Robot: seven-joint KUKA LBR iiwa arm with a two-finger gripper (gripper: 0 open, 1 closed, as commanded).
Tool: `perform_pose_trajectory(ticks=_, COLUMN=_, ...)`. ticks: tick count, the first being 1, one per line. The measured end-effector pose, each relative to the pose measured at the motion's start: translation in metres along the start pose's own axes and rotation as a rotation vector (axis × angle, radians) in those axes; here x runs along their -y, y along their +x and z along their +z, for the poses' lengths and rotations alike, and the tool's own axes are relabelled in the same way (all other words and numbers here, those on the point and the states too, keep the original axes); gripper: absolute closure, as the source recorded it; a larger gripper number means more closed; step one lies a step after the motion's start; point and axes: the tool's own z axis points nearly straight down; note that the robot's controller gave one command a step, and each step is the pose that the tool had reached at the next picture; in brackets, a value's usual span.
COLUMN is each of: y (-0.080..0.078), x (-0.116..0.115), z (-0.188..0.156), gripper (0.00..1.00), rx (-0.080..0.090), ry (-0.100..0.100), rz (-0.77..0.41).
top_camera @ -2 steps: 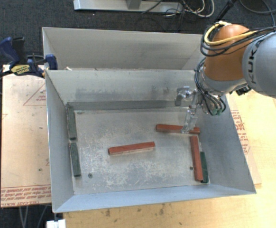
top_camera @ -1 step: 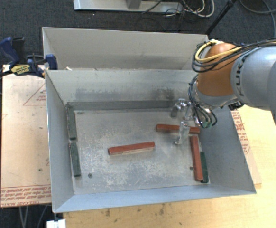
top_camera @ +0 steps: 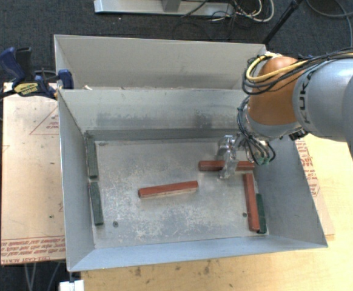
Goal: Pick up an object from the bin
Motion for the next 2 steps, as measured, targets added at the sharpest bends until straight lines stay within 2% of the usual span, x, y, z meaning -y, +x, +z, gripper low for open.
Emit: perform_pose_trajectory(ticks=2, y=0.0003, x=-0.0001, z=-0.0013, gripper=1.0, rx=-0.001, ry=0.0, rz=0.0)
